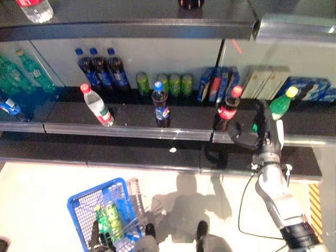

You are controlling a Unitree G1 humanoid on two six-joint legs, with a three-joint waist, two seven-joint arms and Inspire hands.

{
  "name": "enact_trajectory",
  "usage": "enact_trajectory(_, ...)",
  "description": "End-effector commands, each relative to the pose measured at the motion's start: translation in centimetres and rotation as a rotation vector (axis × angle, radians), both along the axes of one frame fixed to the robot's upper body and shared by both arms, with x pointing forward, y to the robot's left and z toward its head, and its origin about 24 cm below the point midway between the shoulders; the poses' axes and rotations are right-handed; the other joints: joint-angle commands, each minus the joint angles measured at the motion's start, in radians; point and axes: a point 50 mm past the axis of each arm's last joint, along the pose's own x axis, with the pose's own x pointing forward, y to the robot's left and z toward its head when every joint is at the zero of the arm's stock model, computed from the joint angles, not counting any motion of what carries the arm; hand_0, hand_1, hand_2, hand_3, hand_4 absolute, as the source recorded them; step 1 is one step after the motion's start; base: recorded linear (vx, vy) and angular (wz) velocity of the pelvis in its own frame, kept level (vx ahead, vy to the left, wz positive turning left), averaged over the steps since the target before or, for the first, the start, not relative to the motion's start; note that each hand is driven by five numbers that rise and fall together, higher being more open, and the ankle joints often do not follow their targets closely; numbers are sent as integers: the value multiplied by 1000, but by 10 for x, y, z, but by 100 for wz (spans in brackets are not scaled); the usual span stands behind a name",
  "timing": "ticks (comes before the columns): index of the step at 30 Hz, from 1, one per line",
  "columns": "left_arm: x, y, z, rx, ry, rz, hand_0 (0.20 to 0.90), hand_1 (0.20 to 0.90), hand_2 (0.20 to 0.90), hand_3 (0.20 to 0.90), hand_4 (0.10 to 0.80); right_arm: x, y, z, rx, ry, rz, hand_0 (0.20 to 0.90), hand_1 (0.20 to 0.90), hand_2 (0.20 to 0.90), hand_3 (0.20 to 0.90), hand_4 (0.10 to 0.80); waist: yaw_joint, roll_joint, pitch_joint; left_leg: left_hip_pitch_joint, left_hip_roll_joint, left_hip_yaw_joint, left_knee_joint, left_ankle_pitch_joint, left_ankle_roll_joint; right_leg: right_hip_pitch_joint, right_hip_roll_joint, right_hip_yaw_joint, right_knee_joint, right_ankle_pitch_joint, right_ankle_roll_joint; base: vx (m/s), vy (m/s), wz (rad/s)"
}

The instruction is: Pick up the drink and place into the basket.

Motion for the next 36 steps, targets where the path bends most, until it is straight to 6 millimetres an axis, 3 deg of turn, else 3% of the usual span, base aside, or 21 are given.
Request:
enact_trajectory(1, -29, 41, 9, 171, 66, 51, 300, 300, 300, 200, 100, 3, 11, 62, 13, -329, -33, 900, 900, 900, 900, 800, 7, -33, 35, -80, 30, -58, 171, 87, -30, -1, -34, 10, 59, -45, -5, -132, -12, 3)
enact_trajectory(9, 4, 38, 21, 183, -17, 18, 300, 300, 300, 200, 100, 13, 21, 94, 51, -445, -67, 900, 900, 900, 900, 800, 22, -11, 124, -160, 7, -89, 207, 113, -25, -77, -38, 15, 96, -36, -12, -80, -11, -4)
enact_trajectory(22, 31, 34, 33, 194, -108, -58, 300, 300, 300, 200, 100, 24, 26, 137, 130, -540, -59, 900, 900, 900, 900, 800, 47, 15, 193, -231, -19, -119, 233, 142, -20, -148, -34, 28, 131, -37, -19, -3, -10, 1)
enact_trajectory(29, 38, 37, 38, 204, -117, -84, 300, 300, 300, 200, 100, 32, 34, 161, 209, -555, 22, 900, 900, 900, 900, 800, 70, 20, 196, -260, -24, -129, 227, 137, -17, -188, -32, 26, 147, -45, -21, 29, -27, 1)
enact_trajectory(36, 41, 41, 40, 211, -115, -91, 300, 300, 300, 200, 100, 40, 29, 173, 205, -536, -43, 900, 900, 900, 900, 800, 83, 25, 196, -292, -32, -137, 218, 137, -9, -229, -33, 25, 158, -40, -23, 43, -8, 3)
